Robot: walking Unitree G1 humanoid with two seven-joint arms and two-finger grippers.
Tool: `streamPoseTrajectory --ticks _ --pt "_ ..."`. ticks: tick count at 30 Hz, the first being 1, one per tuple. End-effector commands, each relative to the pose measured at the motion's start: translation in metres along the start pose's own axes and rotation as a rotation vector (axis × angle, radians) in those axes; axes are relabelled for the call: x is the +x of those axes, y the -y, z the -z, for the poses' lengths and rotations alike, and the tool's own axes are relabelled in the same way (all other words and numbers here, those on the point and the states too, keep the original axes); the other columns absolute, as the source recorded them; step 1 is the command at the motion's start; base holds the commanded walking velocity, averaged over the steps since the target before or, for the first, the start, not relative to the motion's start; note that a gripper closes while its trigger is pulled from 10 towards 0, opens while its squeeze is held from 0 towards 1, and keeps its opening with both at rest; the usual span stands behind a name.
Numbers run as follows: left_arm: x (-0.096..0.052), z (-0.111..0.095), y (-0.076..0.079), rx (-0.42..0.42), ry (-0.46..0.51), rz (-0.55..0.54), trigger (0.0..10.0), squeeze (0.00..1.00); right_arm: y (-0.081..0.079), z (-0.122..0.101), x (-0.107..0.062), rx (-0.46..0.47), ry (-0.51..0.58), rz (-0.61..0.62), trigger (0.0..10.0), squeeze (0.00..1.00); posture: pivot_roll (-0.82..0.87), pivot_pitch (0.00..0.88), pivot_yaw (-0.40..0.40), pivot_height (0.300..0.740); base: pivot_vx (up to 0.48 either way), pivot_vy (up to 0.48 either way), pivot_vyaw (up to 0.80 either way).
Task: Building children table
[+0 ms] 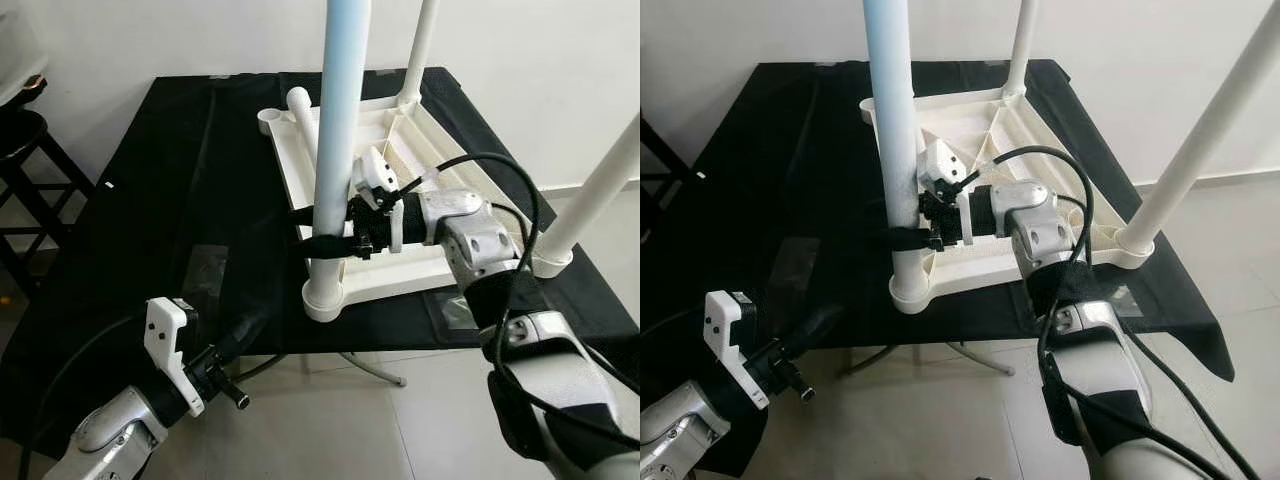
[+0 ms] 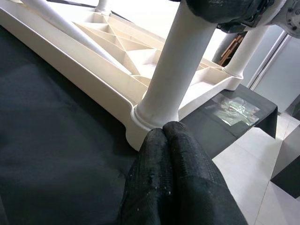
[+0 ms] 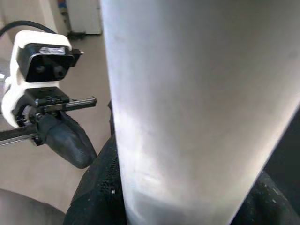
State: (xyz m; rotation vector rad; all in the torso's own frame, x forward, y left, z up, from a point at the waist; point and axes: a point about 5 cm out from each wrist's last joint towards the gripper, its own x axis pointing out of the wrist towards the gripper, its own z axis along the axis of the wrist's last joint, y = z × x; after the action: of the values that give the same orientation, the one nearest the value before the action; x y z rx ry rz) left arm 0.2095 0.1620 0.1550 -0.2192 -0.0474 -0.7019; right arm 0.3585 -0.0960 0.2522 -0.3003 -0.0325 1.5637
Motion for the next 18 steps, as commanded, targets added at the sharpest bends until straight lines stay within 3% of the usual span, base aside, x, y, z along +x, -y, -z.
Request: streamPoseTrajectory --ticks 1,7,9,10,11,13,14,15,18 --pt "-0.001 -0.001 0.001 0.001 -0.009 0.006 10.0 0.00 -0.002 0.001 0.003 -0.026 -0.010 -0.052 0.0 0.00 0.04 0.161 -0.002 0.740 0.000 0.000 0.00" --pt "-0.001 0.000 0.000 0.002 -0.008 0.002 10.0 0.00 -0.004 0.010 -0.012 -0.052 -0.050 0.047 0.0 0.00 0.03 0.154 -0.014 0.740 0.000 0.000 0.00" --pt "-0.002 0.000 -0.001 0.004 -0.005 -0.002 10.0 0.00 -0.008 0.021 -0.007 -0.011 -0.054 0.263 0.0 0.00 0.02 0.151 -0.027 0.740 0.000 0.000 0.00" --pt "-0.003 0.000 -0.003 0.005 -0.005 -0.005 10.0 0.00 -0.009 0.036 0.007 0.052 -0.089 0.564 0.0 0.00 0.01 0.146 -0.030 0.740 0.000 0.000 0.00" --pt "-0.003 -0.001 -0.005 0.006 -0.005 -0.007 10.0 0.00 -0.011 0.045 0.012 0.091 -0.123 0.788 0.0 0.00 0.01 0.146 -0.025 0.740 0.000 0.000 0.00" --pt "-0.003 -0.001 -0.005 0.006 -0.005 -0.007 10.0 0.00 -0.011 0.045 0.012 0.091 -0.123 0.788 0.0 0.00 0.01 0.146 -0.025 0.740 0.000 0.000 0.00" --pt "-0.001 -0.001 -0.009 0.009 -0.008 -0.004 10.0 0.00 -0.057 0.068 0.032 0.239 -0.189 1.005 0.0 0.00 -0.01 0.144 0.018 0.740 0.000 0.000 0.00" --pt "0.000 0.000 -0.010 0.006 -0.012 0.001 10.0 0.00 -0.066 0.072 0.036 0.264 -0.200 0.991 0.0 0.00 -0.03 0.113 0.018 0.740 0.000 0.000 0.00" --pt "0.002 0.001 -0.012 0.002 -0.016 0.008 10.0 0.00 -0.067 0.074 0.038 0.266 -0.211 0.963 0.0 0.00 -0.03 0.110 0.021 0.740 0.000 0.000 0.00"
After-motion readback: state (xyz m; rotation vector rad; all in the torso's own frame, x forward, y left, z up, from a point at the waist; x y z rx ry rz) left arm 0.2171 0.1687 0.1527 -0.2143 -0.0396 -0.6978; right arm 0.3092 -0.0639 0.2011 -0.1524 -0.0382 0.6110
